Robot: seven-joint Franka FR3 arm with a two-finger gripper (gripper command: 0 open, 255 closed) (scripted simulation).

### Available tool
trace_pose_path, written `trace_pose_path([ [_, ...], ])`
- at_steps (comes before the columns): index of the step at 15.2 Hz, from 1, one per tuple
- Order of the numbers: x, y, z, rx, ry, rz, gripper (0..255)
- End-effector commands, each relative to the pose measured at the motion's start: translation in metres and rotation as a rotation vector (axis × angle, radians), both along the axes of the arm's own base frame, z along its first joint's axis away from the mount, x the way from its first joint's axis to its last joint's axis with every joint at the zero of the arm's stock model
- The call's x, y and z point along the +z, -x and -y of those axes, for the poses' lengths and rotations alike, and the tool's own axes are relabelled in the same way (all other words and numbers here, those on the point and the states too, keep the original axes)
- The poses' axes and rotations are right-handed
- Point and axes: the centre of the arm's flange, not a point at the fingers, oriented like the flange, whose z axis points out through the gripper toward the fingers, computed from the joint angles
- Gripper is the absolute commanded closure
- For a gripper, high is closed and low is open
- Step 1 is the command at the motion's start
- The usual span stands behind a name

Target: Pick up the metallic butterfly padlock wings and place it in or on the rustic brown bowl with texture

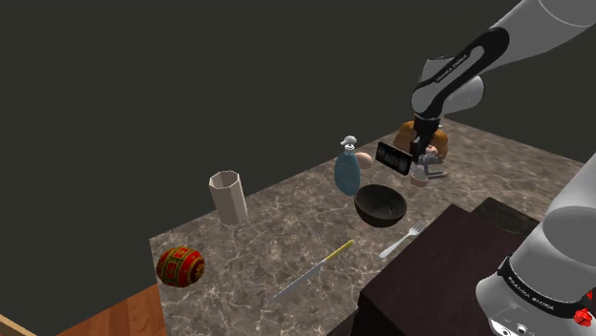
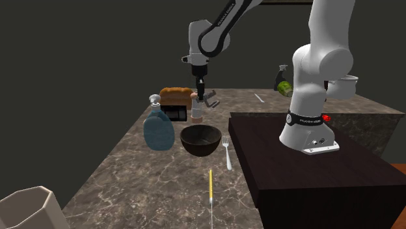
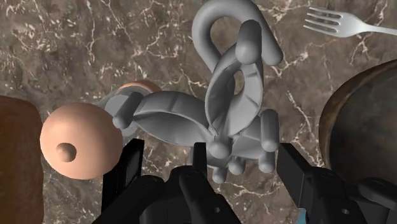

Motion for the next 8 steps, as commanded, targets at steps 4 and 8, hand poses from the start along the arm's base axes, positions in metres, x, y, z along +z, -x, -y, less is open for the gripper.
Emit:
trace_pose_path([
  [4, -0.001, 0.001, -0.06, 0.0, 0.0, 0.0, 255],
  [8, -0.002, 0.003, -0.113, 0.0, 0.0, 0.0, 255],
])
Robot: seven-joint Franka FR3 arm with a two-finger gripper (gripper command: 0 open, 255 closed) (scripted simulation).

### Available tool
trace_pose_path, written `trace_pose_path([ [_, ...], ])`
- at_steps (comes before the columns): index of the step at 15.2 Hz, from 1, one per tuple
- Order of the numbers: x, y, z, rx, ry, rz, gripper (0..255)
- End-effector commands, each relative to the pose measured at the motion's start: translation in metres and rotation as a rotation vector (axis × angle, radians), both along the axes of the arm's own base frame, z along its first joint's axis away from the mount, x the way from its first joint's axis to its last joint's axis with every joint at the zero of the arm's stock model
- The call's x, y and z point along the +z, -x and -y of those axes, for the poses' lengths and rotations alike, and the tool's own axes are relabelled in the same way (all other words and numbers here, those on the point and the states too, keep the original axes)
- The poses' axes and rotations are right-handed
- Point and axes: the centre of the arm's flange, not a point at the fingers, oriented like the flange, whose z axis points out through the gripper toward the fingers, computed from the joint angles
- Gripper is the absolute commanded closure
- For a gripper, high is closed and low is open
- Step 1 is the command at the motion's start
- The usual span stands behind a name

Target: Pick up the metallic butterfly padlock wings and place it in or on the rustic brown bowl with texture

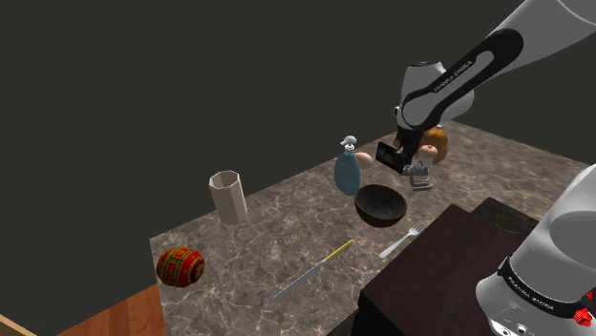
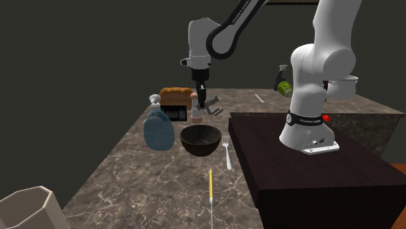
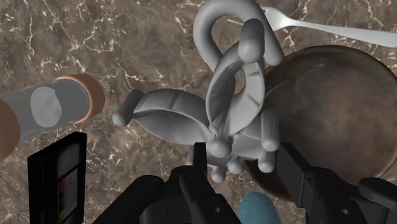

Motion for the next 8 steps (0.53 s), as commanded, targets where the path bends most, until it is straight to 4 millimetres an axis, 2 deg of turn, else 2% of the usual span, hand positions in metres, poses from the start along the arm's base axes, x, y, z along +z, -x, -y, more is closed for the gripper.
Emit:
trace_pose_path([
  [1, -0.003, 0.001, -0.026, -0.002, 0.001, 0.0, 255],
  [6, -0.005, 0.003, -0.092, -0.002, 0.001, 0.0, 255],
  [8, -0.015, 0.003, -0.092, -0.002, 0.001, 0.0, 255],
])
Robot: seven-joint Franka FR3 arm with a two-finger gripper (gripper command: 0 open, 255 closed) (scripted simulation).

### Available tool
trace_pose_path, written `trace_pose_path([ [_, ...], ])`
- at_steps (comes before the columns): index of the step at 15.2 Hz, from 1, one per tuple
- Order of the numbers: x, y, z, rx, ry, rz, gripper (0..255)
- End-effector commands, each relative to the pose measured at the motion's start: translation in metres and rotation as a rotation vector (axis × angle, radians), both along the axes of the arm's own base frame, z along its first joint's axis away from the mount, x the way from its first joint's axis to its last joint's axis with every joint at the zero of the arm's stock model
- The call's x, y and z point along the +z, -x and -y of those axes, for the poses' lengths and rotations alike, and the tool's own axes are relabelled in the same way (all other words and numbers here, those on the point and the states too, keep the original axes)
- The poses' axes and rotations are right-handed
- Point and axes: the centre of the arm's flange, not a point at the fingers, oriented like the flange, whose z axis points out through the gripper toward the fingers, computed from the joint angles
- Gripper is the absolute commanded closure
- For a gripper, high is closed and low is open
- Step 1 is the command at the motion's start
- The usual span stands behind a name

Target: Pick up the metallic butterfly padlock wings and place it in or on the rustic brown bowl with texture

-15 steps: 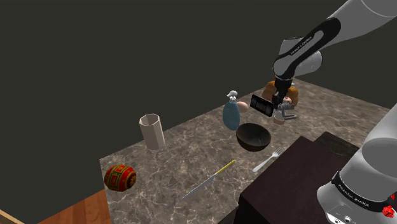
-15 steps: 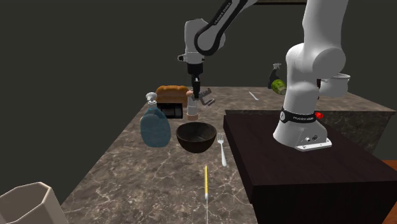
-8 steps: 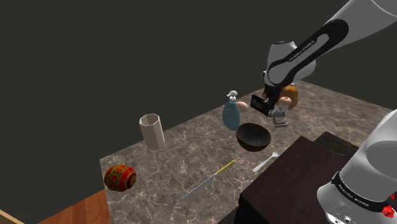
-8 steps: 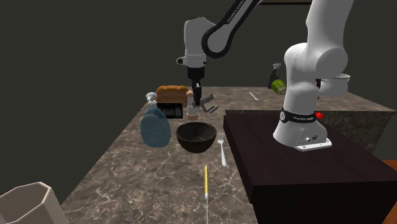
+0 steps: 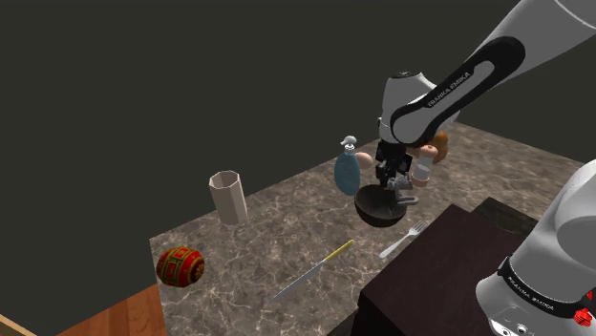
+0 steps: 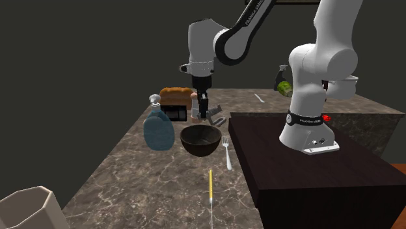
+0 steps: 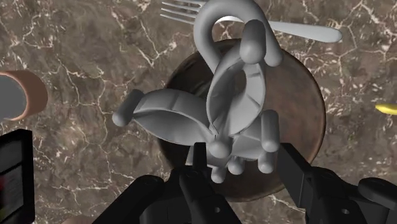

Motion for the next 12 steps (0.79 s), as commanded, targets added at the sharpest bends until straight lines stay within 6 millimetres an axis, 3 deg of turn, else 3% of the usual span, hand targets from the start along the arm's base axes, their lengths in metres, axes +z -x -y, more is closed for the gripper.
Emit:
trace_pose_path([
  [1, -0.01, 0.0, -0.003, -0.001, 0.0, 0.001, 255],
  [10, -0.057, 0.0, -0.003, -0.001, 0.0, 0.001, 255],
  [12, -0.057, 0.0, -0.003, -0.001, 0.0, 0.001, 255],
])
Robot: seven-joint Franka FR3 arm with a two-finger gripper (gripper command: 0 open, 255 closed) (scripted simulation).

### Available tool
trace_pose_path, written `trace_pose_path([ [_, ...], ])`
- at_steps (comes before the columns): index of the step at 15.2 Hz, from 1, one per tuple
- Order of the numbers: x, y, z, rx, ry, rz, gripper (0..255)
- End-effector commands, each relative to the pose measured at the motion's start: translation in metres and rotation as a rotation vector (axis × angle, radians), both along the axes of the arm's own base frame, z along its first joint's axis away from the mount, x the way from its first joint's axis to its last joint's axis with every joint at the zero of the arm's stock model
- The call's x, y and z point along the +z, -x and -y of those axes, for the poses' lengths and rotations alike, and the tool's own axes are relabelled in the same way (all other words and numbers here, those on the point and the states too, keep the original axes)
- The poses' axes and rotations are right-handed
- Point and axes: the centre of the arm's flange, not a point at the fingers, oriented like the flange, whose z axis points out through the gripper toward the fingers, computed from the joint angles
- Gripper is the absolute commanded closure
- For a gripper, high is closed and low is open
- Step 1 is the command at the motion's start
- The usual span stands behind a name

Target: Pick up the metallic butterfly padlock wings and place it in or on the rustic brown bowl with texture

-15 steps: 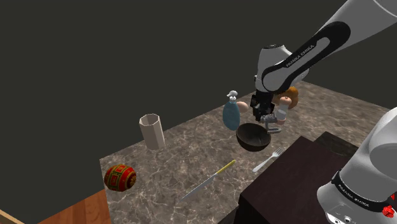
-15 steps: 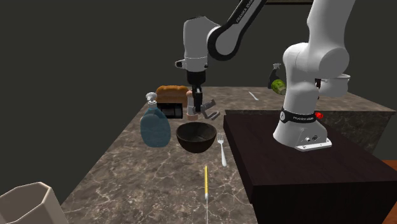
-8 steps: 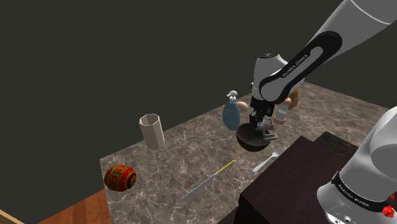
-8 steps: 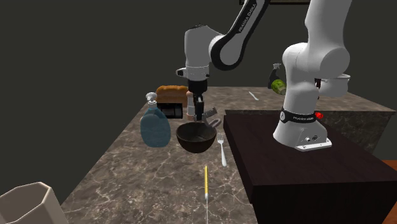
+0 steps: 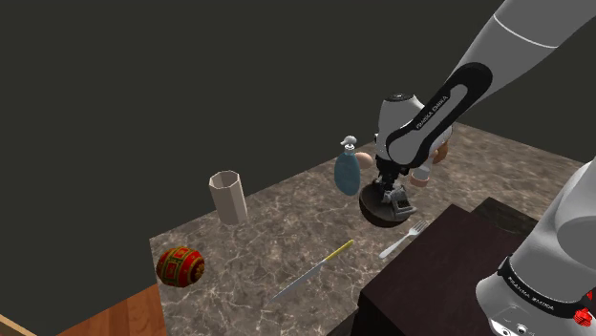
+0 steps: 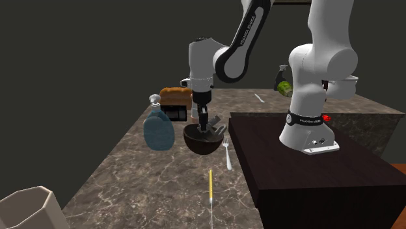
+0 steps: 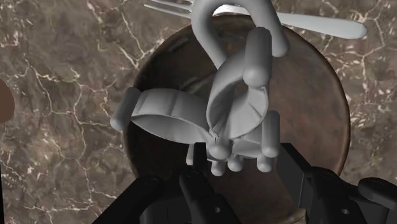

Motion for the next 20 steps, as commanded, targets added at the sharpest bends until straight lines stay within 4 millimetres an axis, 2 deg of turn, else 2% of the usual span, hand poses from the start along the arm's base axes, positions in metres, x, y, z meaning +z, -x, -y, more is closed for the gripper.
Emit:
trace_pose_path([
  [1, -0.001, 0.0, 0.0, 0.0, 0.0, 0.0, 255],
  [5, -0.001, 0.0, 0.0, 0.0, 0.0, 0.0, 255],
  [6, -0.001, 0.0, 0.0, 0.0, 0.0, 0.0, 0],
  [11, -0.001, 0.0, 0.0, 0.0, 0.0, 0.0, 0],
  [15, 0.049, -0.001, -0.004, 0.0, 0.0, 0.0, 0],
  [20, 0.049, -0.001, -0.004, 0.0, 0.0, 0.0, 0],
])
